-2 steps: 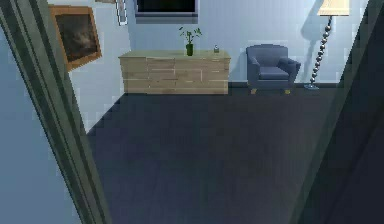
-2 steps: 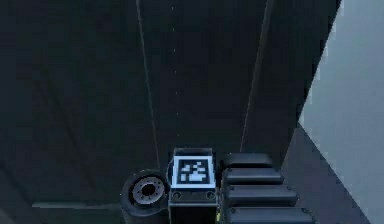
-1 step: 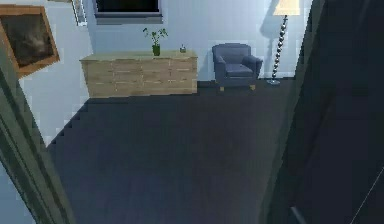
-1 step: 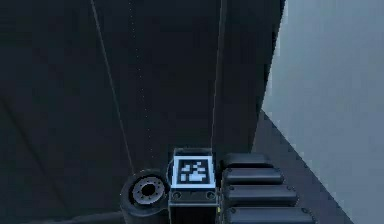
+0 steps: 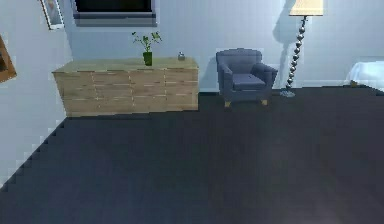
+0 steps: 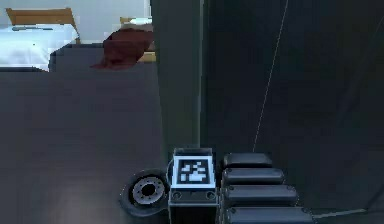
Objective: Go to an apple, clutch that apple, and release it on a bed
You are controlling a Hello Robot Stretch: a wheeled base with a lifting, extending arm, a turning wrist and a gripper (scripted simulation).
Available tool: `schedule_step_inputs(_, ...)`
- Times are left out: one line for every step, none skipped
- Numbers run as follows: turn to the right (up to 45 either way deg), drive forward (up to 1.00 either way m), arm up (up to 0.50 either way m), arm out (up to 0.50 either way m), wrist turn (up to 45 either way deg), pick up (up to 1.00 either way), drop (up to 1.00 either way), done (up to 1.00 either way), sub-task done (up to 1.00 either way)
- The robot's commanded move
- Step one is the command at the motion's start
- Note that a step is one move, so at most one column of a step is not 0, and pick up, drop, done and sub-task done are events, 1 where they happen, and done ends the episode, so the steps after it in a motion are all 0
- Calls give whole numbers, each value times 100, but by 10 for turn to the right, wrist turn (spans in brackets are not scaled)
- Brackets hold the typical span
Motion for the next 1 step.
schedule_step_inputs(450,0,0,0,0,0,0,0,0)
